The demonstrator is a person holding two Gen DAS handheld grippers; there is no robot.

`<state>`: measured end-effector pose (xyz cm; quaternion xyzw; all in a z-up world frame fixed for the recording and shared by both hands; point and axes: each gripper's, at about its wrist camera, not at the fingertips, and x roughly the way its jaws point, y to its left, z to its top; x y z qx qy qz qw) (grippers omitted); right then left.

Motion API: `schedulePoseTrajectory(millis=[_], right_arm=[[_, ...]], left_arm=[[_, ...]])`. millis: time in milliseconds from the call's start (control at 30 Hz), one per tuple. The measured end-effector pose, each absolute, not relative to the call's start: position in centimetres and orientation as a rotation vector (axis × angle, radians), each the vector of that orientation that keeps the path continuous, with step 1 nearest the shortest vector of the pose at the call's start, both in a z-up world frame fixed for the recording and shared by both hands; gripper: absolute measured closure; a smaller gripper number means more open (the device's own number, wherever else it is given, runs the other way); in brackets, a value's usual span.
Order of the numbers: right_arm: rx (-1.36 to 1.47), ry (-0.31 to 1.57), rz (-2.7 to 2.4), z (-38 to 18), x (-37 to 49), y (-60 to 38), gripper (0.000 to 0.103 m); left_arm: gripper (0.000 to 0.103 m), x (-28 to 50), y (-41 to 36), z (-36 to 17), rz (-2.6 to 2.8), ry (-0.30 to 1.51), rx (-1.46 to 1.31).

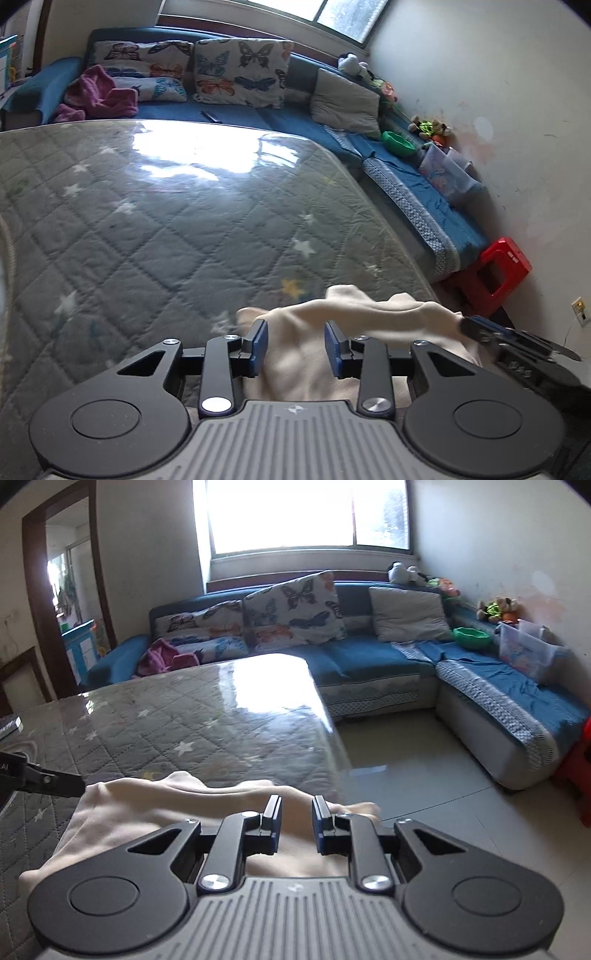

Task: Fold clothes

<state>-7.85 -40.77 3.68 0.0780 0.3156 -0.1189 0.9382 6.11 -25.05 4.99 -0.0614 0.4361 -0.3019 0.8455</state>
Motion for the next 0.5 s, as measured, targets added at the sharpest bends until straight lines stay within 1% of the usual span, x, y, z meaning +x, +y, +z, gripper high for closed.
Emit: schedulePoseTrajectory(millis=[300,500], right_arm=[[0.151,0.676,-0.236,1.8,-5.1,-40.0,0.086],[0.136,0.686,-0.243,1.1,-4.4,-39.8,0.084]], left_arm=[[0.068,7.4,-28.1,3.7,-0.665,0.930,-0.085],[0.068,7.7,-29.1,2.7,-0.660,0.926,-0.030]])
